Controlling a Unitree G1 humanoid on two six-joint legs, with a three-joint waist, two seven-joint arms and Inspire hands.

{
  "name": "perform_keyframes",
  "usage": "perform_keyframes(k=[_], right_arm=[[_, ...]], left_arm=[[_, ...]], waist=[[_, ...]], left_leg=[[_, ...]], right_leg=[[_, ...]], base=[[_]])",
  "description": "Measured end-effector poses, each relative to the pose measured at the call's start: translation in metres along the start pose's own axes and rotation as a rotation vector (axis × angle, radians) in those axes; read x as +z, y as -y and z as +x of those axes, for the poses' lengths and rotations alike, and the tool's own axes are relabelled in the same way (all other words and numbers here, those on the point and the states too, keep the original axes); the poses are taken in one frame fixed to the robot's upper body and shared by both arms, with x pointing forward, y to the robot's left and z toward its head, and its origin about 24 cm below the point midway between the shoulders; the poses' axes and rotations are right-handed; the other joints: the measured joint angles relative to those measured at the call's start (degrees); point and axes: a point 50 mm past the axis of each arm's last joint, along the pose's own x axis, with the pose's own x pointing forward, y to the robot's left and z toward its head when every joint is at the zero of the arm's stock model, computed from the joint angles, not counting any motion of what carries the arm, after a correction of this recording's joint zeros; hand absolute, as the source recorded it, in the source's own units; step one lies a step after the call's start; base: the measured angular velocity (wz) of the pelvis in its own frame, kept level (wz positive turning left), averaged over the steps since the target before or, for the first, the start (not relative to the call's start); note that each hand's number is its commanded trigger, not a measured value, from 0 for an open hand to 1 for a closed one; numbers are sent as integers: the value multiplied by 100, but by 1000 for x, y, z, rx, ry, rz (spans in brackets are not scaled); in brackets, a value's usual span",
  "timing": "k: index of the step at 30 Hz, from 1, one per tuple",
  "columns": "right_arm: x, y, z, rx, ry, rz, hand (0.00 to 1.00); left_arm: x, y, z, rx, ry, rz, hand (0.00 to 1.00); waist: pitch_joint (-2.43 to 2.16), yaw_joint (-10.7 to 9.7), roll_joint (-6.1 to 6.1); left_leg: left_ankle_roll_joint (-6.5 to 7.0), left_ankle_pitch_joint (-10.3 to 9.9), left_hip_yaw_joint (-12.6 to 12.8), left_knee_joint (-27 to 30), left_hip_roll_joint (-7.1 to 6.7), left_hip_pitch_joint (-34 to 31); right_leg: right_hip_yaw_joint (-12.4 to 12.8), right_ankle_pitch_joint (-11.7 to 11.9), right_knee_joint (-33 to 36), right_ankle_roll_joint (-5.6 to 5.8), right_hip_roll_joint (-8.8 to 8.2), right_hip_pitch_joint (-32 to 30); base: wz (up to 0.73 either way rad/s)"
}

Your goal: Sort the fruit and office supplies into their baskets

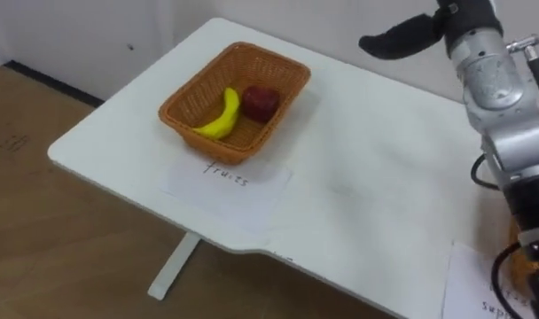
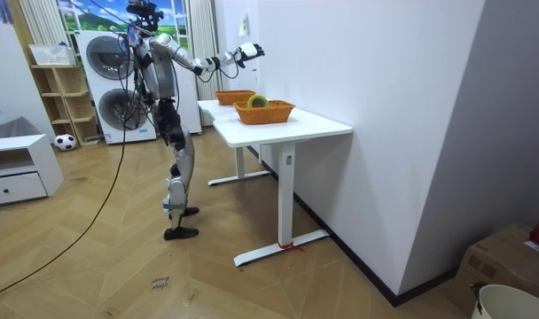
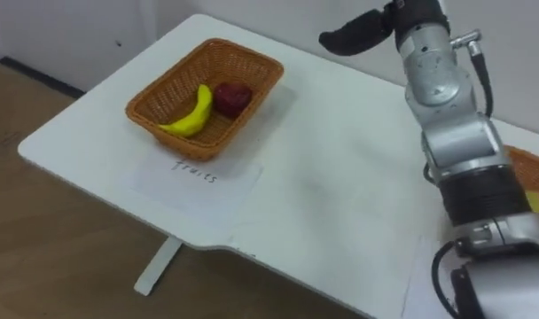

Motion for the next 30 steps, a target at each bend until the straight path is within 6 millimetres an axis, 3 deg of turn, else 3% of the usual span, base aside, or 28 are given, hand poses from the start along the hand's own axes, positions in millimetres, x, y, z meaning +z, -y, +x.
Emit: perform_keyframes(k=[2, 10, 13, 15, 20, 30], right_arm=[[9, 15, 0, -51, 40, 4, 0], [5, 51, -4, -227, 32, 43, 0], [-5, 64, -12, -285, 7, 73, 0], [-9, 73, -16, -330, -3, 83, 0], [-22, 96, -28, -464, -34, 175, 0], [-71, 127, -76, -741, -200, 324, 0]], left_arm=[[4, -1, 1, 1, 9, -11, 0], [9, -7, 2, 21, 43, -38, 0], [6, -12, 3, 54, 35, -50, 0], [3, -13, 2, 64, 26, -52, 0], [-2, -14, 1, 75, 29, -65, 0], [-14, -16, -2, 147, 2, -71, 0]], waist=[[16, -174, -16], [21, -608, -73], [16, -769, -80], [17, -771, -68], [12, -1046, -53], [-36, -1381, 50]], left_leg=[[2, -1, 140, -17, 33, 64], [6, -14, 430, -156, 127, 170], [-1, -18, 518, -224, 146, 248], [-16, -28, 640, -283, 196, 298], [-33, -37, 739, -319, 225, 299], [-79, -66, 949, -398, 326, 452]], right_leg=[[61, 2, 51, -3, 0, -35], [300, 31, 38, -16, 37, -145], [341, 32, 42, -17, 50, -125], [459, 54, 35, -36, 87, -169], [466, 79, -43, -46, 115, -174], [623, 128, -58, -72, 202, -152]], base=[[-25], [-24], [-14], [-36], [-8], [-12]])
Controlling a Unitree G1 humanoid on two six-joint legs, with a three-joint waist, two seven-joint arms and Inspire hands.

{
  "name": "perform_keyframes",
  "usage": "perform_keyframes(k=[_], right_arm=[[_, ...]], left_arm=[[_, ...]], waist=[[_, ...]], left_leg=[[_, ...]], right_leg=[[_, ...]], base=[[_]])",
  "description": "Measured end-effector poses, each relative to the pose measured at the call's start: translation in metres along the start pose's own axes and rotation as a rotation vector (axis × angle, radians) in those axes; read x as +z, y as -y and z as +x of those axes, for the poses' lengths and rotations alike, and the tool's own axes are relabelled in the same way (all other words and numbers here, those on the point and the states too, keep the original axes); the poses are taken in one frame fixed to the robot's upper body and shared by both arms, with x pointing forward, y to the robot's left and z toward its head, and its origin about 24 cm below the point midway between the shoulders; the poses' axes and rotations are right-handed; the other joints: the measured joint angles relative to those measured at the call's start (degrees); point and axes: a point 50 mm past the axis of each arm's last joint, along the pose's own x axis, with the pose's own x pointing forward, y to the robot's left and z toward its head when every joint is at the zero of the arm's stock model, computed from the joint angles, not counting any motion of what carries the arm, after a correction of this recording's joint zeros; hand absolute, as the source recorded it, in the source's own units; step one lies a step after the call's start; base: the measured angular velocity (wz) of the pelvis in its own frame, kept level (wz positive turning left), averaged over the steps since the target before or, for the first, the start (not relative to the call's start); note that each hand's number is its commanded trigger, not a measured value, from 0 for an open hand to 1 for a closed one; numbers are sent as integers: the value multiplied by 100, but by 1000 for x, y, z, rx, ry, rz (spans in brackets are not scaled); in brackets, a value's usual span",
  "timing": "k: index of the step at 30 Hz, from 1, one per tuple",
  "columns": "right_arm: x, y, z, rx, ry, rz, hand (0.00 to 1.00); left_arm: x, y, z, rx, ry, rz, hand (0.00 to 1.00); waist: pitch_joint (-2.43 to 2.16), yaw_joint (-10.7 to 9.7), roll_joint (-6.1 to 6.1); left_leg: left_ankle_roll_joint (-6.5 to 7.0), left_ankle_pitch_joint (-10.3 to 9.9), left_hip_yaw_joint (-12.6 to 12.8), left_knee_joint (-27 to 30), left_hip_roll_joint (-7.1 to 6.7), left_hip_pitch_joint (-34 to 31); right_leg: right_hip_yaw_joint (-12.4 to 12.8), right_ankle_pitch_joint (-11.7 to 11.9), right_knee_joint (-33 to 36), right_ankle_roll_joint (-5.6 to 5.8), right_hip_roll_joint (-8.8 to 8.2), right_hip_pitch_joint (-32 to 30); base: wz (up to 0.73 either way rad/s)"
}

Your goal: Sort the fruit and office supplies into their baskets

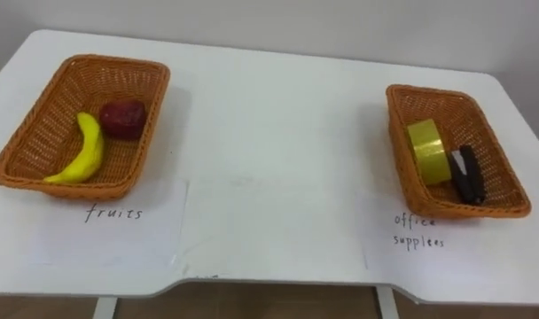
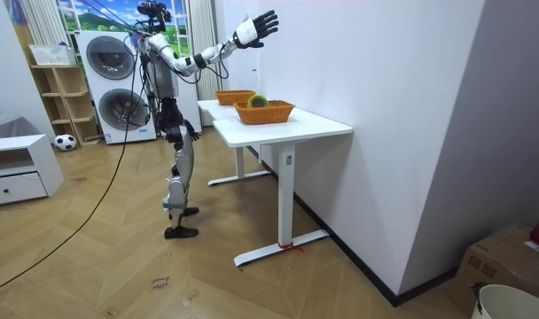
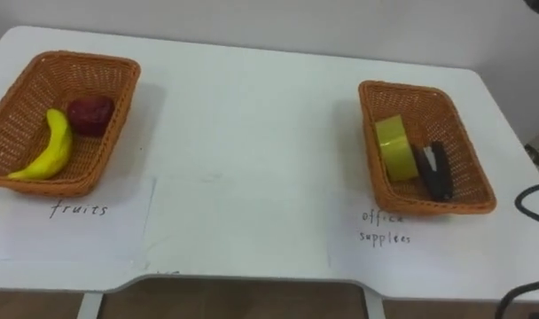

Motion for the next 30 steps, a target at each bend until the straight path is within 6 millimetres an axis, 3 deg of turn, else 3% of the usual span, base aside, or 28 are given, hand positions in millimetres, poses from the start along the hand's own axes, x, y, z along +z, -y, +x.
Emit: perform_keyframes(k=[2, 8, 13, 16, 21, 23, 26, 30], right_arm=[[-16, 27, -6, -112, -52, -8, 0], [-57, 79, -25, -354, -232, -5, 0], [-67, 116, -40, -512, -280, -29, 0], [-75, 128, -46, -593, -316, -33, 0], [-94, 148, -67, -709, -407, -32, 0], [-107, 155, -79, -748, -465, -55, 0], [-134, 161, -114, -792, -591, -96, 0], [-154, 170, -142, -834, -700, -149, 0]], left_arm=[[0, -1, 0, 21, -1, -6, 0], [-5, 0, -2, 37, -19, -26, 0], [-12, -1, -3, 47, -41, -39, 0], [-13, 3, -5, 38, -47, -47, 0], [-6, 5, -4, 36, -31, -61, 0], [-6, 5, -3, 42, -34, -62, 0], [-2, 5, -2, 44, -29, -66, 0], [-1, 8, -3, 41, -29, -70, 0]], waist=[[-1, -21, -6], [19, -93, -13], [25, -222, -24], [20, -358, -1], [21, -352, 16], [28, -320, 12], [29, -322, 22], [55, -307, 83]], left_leg=[[-5, -3, 19, -7, 5, -8], [-16, -11, 122, -14, 32, 24], [-48, -35, 148, -16, 77, -41], [-56, -35, 234, -10, 85, -49], [-70, -46, 289, -23, 126, -53], [-79, -56, 316, -22, 135, -38], [-89, -61, 337, -17, 160, -17], [-93, -65, 337, -26, 163, -6]], right_leg=[[12, 0, 0, 0, 8, -22], [22, 10, 17, -16, 15, -63], [15, 30, 19, -48, 54, -105], [33, 39, 13, -63, 74, -108], [220, 46, 12, -73, 109, -162], [325, 49, 12, -79, 129, -159], [324, 57, 13, -91, 146, -153], [328, 57, 13, -91, 148, -153]], base=[[-8], [-12], [-7], [-5], [-12], [-7], [-3], [0]])
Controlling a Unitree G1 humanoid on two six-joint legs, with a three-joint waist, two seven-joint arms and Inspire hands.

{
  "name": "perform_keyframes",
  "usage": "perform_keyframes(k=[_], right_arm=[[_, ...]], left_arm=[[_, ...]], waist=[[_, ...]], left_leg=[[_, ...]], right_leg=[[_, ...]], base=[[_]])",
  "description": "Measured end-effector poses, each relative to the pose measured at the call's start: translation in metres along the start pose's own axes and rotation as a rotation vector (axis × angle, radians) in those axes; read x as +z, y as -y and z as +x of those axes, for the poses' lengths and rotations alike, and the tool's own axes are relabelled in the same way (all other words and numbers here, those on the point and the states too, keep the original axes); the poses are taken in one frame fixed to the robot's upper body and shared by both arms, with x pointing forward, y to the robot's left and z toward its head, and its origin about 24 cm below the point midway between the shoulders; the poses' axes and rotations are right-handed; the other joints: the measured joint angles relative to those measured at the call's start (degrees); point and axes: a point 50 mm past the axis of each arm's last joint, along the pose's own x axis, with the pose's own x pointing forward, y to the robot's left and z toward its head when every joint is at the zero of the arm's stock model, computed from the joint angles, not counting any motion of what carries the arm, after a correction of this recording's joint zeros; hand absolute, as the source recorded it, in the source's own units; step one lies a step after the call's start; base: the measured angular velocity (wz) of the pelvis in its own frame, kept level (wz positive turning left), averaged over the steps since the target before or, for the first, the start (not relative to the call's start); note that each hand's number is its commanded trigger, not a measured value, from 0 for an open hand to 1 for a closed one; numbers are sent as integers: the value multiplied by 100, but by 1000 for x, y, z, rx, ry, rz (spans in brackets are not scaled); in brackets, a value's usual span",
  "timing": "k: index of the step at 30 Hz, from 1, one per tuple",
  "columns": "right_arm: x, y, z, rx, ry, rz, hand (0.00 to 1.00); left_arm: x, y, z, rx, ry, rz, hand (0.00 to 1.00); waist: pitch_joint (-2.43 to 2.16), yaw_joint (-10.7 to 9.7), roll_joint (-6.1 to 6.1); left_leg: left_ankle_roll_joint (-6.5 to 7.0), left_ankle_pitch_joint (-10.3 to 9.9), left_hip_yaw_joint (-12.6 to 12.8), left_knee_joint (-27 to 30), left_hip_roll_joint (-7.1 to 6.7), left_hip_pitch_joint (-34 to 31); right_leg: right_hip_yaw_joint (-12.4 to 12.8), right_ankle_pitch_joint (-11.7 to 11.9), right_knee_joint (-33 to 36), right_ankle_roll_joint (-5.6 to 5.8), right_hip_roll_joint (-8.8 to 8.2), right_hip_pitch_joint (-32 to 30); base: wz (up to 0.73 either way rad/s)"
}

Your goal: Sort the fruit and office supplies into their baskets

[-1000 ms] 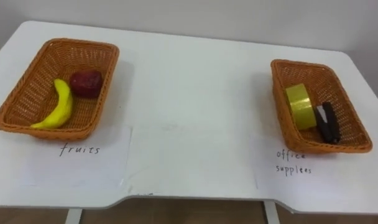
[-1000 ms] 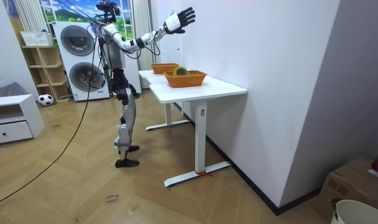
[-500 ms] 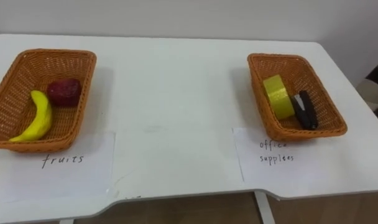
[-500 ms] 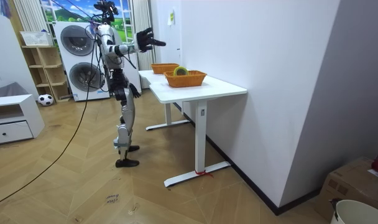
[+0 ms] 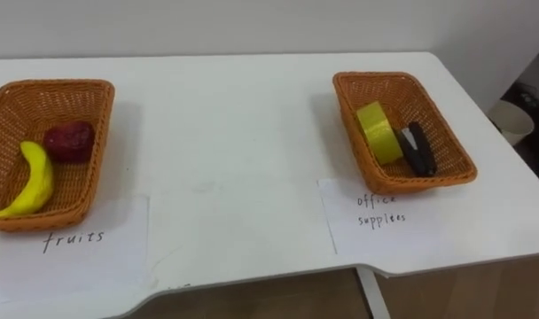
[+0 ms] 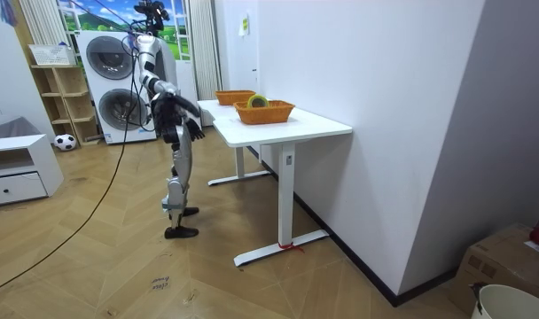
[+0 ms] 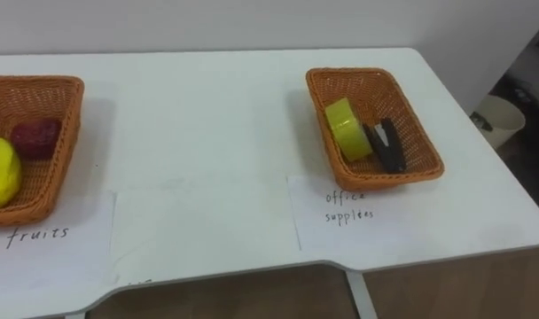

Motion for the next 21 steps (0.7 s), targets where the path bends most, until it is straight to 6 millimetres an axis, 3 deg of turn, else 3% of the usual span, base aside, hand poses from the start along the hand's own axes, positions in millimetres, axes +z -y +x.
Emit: perform_keyframes(k=[2, 10, 13, 21], right_arm=[[-16, 7, 0, -31, -46, -33, 0], [-47, 17, -9, -31, -87, -135, 0], [-62, 18, -17, 18, -99, -212, 0], [-123, 23, -50, 207, -219, -429, 0]], left_arm=[[-1, 0, 0, 0, -3, 0, 0], [-6, 4, -2, -9, -22, -9, 0], [-10, 7, -4, -18, -34, -11, 0], [-9, 15, -6, -44, -17, -29, 0]], waist=[[0, -6, 24], [-6, 47, 52], [-33, 51, 146], [-10, 199, 322]], left_leg=[[-4, 0, 8, -6, 4, -6], [-5, -2, 52, -21, 4, -13], [-5, -2, 56, -47, 5, 4], [-11, -4, 76, -91, 6, 94]], right_leg=[[0, 0, 2, 0, 3, -36], [-2, 2, 2, -5, 3, -52], [-9, 3, -1, -5, 3, -50], [12, 2, -7, -4, 9, -32]], base=[[-4], [-2], [-1], [-1]])
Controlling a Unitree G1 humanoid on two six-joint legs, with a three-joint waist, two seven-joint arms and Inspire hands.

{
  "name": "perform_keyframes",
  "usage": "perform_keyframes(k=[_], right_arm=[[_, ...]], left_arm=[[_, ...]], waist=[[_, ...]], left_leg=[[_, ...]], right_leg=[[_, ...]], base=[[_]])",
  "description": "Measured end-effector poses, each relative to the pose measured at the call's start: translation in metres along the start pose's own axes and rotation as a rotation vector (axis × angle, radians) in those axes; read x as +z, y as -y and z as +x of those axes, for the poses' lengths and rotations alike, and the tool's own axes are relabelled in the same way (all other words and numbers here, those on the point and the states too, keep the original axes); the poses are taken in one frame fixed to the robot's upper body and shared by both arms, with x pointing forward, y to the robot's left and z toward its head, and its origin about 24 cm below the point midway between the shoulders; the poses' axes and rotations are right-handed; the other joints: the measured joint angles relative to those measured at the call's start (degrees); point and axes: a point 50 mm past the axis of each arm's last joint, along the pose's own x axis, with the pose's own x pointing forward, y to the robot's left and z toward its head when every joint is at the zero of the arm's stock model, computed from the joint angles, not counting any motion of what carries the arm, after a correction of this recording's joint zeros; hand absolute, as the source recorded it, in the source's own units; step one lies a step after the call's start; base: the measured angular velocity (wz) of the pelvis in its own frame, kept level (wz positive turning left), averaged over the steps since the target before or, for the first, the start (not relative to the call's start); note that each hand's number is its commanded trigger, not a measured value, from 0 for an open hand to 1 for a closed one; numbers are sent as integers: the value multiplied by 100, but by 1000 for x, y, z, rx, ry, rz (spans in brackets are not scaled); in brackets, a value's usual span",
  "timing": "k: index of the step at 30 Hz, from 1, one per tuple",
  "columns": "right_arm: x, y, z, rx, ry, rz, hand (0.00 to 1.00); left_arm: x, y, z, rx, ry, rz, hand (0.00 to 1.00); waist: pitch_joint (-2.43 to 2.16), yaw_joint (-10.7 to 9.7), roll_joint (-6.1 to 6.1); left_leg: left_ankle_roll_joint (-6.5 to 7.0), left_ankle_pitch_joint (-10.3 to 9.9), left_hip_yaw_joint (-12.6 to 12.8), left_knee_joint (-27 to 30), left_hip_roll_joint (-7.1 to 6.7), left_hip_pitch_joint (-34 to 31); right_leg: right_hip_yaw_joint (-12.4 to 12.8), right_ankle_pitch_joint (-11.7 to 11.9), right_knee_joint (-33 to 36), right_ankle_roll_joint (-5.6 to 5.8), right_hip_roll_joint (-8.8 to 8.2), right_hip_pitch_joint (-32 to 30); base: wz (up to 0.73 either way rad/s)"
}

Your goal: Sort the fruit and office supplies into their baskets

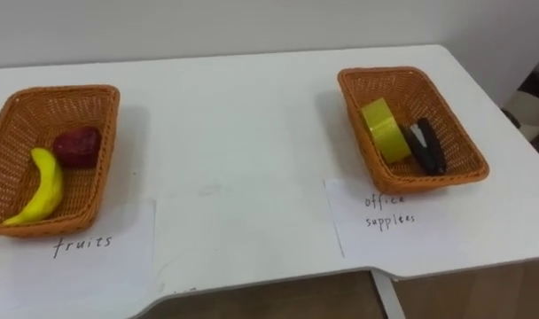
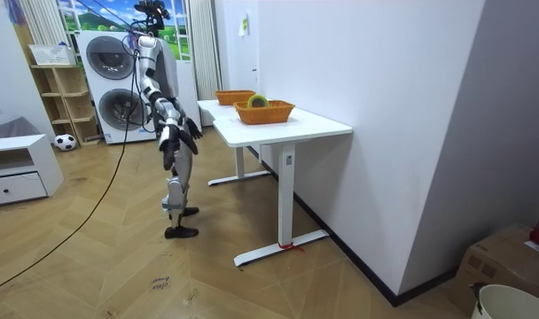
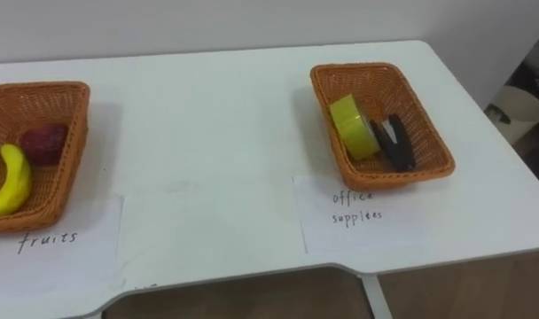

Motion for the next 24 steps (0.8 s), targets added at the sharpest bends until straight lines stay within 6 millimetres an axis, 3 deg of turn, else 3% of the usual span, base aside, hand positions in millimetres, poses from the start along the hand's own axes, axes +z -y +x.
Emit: perform_keyframes(k=[5, 11, 19, 24], right_arm=[[-35, -17, -16, 171, -21, -192, 0], [-55, -36, -31, 361, -11, -333, 0], [-64, -47, -40, 472, 25, -408, 0], [-71, -51, -44, 524, 6, -444, 0]], left_arm=[[-3, 5, -1, -18, 5, 17, 0], [1, 12, -1, -51, 22, -13, 0], [12, 26, -4, -103, 76, -108, 0], [13, 33, -6, -143, 98, -127, 0]], waist=[[0, 117, 3], [20, 246, 56], [10, 437, 143], [28, 468, 187]], left_leg=[[-9, -11, -8, -3, -5, 68], [-11, -25, -26, 83, -10, 48], [-17, -29, -68, 83, -12, 62], [-23, -39, -136, 80, -14, 49]], right_leg=[[-12, -8, -74, -9, 2, 112], [-18, -12, -151, -16, 3, 161], [-52, -12, -189, -16, 12, 190], [-113, -12, -186, -16, 13, 223]], base=[[0], [1], [2], [6]])
